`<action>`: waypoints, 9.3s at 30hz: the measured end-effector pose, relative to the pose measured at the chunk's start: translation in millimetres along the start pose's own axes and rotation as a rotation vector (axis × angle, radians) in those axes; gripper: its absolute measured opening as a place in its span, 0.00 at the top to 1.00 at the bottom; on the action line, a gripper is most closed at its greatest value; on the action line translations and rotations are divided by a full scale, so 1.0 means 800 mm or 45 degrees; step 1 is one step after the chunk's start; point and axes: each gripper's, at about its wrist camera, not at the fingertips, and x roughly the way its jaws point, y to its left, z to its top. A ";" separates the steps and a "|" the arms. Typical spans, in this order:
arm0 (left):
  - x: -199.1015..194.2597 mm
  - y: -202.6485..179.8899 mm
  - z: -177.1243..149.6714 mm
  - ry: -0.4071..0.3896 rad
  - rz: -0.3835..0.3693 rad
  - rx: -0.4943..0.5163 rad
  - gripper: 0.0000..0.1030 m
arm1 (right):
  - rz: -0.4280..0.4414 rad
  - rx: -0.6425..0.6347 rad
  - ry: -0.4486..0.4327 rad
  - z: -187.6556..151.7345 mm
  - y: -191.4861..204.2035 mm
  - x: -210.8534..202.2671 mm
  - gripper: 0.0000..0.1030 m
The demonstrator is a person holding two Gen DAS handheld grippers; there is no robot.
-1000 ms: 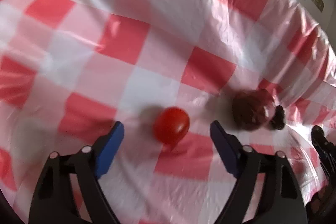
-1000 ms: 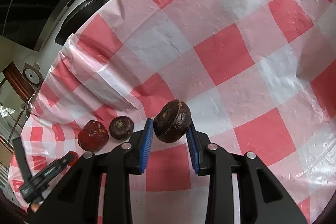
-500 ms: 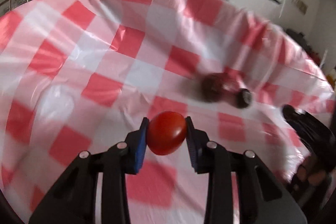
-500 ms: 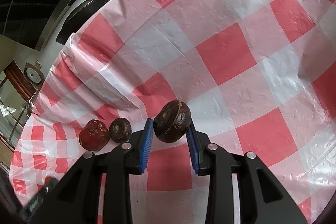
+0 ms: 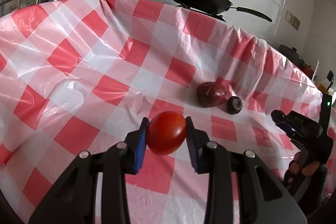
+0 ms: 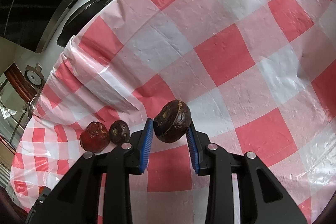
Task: Organize fruits
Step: 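Grasp the cherry tomato with the left tool while the right tool grasps a dark plum, then carry the cherry tomato and plum to the white box and open both tools, then return both tools to the last fruits on the tablecloth, then grasp the last dark plum with the right tool while the left tool grasps the dark red apple, then carry the apple and plum to the white box and open both tools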
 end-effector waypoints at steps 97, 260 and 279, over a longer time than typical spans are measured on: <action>-0.334 0.454 -0.419 0.701 0.655 -0.315 0.64 | 0.705 -1.983 1.219 -0.803 0.387 -0.237 0.66; -0.401 0.307 -0.250 -0.121 0.332 -0.412 0.41 | 0.741 -0.937 0.523 -0.425 0.298 -0.266 0.60; -0.443 0.412 -0.393 0.137 0.690 -0.559 0.41 | 1.085 -1.774 0.914 -0.677 0.377 -0.340 0.60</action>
